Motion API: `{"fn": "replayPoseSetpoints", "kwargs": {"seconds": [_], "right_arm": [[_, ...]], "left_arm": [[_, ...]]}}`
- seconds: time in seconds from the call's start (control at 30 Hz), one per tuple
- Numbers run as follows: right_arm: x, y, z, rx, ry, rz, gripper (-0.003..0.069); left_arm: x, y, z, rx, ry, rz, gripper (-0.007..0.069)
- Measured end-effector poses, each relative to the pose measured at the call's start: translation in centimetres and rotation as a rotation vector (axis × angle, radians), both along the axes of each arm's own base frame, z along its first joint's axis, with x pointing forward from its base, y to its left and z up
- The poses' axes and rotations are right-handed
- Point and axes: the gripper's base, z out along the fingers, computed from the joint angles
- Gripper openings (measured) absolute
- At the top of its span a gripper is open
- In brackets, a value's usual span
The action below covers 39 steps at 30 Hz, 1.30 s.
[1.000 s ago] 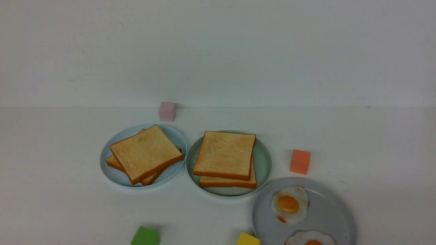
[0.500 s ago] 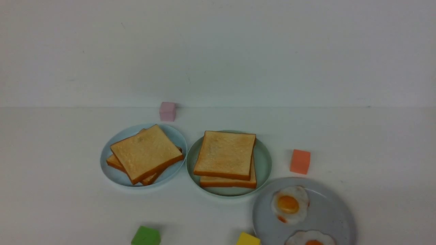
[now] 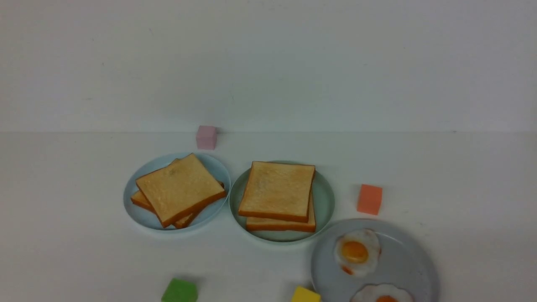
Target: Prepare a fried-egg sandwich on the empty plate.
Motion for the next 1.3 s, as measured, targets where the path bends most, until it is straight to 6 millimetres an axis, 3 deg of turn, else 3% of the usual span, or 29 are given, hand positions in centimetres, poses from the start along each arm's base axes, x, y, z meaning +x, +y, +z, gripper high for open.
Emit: {"fn": "replayPoseSetpoints", "kwargs": {"seconds": [0.07,0.1,0.27,0.67,1.3], "right_arm": [[0.0,0.0,0.0,0.001,-0.001,0.0,0.0007],[0.0,0.0,0.0,0.001,-0.001,0.0,0.0007],[0.0,0.0,0.0,0.003,0.0,0.0,0.0007],[0.0,0.0,0.0,0.002,0.001,0.0,0.0011],[0.0,0.0,0.0,0.003,0.002,0.0,0.0031]], "left_arm": [[1.2,-0.1,-2.5,0.015,-0.061,0.045,-0.0009],[1.3,-0.1,-2.7,0.015,-0.06,0.047,-0.0008],[2.9,-0.2,-10.1,-0.003,0.074,0.057,-0.0002],[3.0,-0.9,-10.2,-0.014,0.042,-0.06,0.0004],[3.0,-0.9,-10.2,-0.017,0.041,-0.065,0.002]]}}
